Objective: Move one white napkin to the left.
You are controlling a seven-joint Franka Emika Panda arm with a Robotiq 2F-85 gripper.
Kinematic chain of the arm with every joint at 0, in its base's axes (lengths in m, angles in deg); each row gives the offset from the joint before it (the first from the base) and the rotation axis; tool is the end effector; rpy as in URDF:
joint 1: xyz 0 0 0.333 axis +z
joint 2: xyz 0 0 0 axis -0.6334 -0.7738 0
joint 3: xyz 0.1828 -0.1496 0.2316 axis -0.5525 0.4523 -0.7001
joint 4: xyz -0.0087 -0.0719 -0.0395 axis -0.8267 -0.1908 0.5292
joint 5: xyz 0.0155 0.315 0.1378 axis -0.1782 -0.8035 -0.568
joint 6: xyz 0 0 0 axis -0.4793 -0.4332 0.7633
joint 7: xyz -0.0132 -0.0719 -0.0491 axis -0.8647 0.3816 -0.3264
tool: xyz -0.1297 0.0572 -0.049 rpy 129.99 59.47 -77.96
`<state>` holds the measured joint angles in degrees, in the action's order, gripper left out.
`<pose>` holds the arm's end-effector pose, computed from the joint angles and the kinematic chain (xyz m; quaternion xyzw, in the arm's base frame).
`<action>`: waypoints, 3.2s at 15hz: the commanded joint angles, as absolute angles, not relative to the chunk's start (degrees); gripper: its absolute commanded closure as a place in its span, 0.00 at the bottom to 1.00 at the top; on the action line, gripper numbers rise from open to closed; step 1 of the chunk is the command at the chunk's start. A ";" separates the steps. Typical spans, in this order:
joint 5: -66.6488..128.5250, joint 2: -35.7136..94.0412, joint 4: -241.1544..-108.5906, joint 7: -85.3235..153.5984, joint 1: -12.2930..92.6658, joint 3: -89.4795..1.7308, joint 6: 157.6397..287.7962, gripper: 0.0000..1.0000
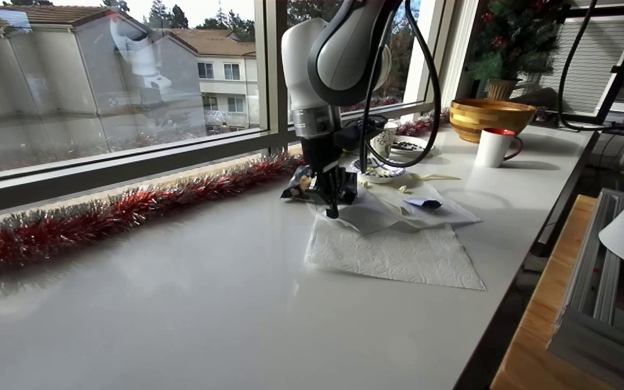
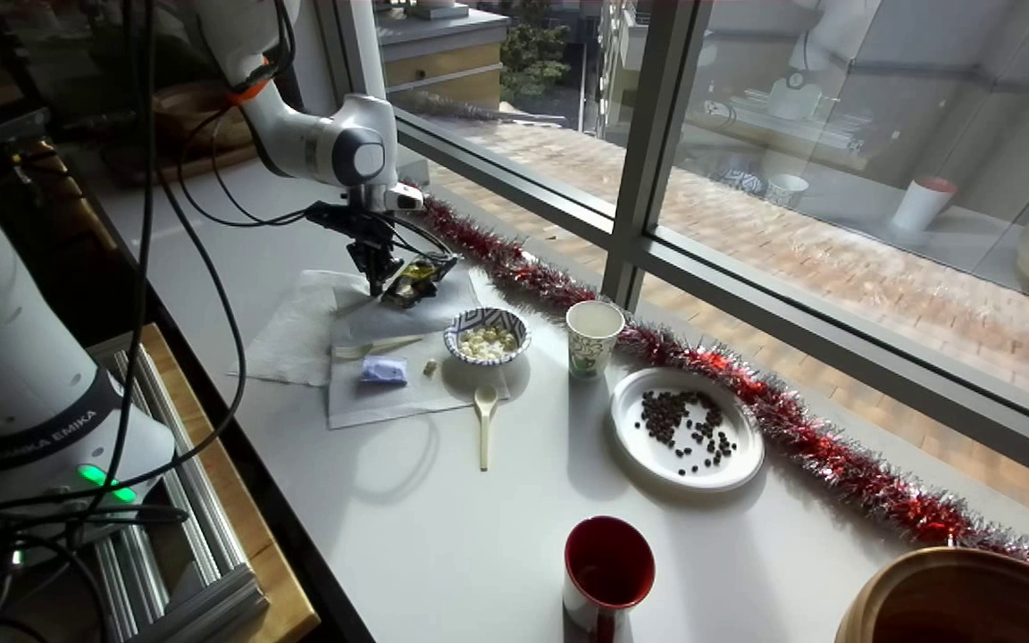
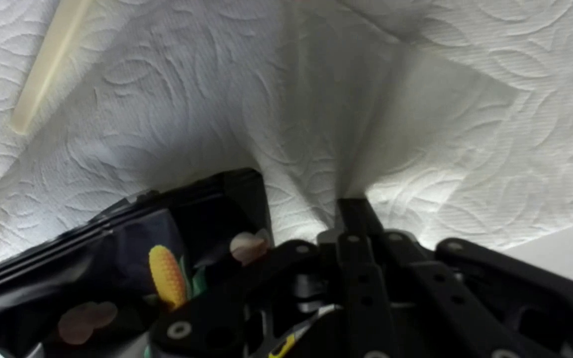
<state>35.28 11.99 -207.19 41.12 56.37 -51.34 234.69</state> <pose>0.4746 0.1792 0.1185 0.9862 0.1307 -0.0941 0.0396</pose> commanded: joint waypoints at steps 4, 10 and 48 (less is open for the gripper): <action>39.57 7.52 -204.39 37.11 59.01 -52.60 235.61 1.00; 40.17 7.47 -204.84 34.54 59.97 -54.58 235.97 1.00; 53.87 58.10 -239.66 59.15 49.77 -50.92 236.36 0.00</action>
<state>47.74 47.69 -233.02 55.32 55.75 -50.71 237.51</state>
